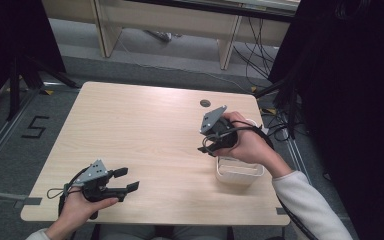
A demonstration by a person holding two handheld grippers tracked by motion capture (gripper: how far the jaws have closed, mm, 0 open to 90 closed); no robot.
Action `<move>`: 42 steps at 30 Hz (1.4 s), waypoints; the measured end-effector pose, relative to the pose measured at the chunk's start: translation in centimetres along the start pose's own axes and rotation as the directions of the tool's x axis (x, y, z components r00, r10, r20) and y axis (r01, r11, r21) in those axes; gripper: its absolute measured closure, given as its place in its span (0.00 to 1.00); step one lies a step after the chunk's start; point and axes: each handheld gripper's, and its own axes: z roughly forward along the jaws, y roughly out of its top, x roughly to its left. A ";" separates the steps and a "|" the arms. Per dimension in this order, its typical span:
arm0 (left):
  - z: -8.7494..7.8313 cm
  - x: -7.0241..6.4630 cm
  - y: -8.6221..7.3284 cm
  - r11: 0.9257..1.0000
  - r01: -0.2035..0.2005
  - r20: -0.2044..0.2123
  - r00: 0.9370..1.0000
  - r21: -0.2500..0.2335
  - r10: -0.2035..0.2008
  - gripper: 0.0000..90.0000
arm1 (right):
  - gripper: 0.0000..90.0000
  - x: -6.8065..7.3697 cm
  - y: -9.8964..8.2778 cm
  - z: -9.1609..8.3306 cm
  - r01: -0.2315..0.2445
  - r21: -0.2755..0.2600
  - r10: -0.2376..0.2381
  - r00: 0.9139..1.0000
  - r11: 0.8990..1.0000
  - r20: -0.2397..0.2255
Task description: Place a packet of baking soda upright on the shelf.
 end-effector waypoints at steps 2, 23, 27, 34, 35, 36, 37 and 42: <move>0.0 0.0 0.0 1.000 -0.001 -0.001 1.000 -0.001 0.001 0.33 | 0.51 0.3 -0.1 0.5 -0.002 -0.001 0.002 1.000 1.000 -0.011; 0.0 0.1 0.0 1.000 -0.028 0.009 1.000 0.000 0.028 0.33 | 0.48 4.4 -2.9 7.5 -0.094 -0.072 0.079 0.980 0.993 -0.184; 0.0 0.1 0.0 1.000 -0.024 0.008 1.000 0.002 0.024 0.33 | 0.47 4.8 -3.6 8.5 -0.145 -0.104 0.125 0.975 0.984 -0.185; 0.1 0.2 -0.1 1.000 -0.021 0.013 1.000 0.010 0.020 0.32 | 0.46 5.4 -4.9 9.3 -0.231 -0.127 0.208 0.963 0.965 -0.171; 0.1 0.2 -0.1 1.000 -0.023 0.012 1.000 0.011 0.023 0.32 | 0.46 5.4 -5.1 9.6 -0.222 -0.133 0.197 0.965 0.966 -0.176; 0.1 0.2 -0.1 1.000 -0.023 0.012 1.000 0.011 0.022 0.32 | 0.46 5.6 -5.3 9.8 -0.224 -0.132 0.199 0.963 0.966 -0.180; 0.1 0.2 -0.1 1.000 -0.022 0.012 1.000 0.011 0.022 0.32 | 0.46 5.7 -5.4 9.9 -0.223 -0.136 0.198 0.964 0.965 -0.180; 0.1 0.2 -0.2 1.000 0.001 0.006 1.000 0.017 -0.001 0.31 | 0.47 6.2 -6.4 10.6 -0.272 -0.161 0.244 0.954 0.949 -0.176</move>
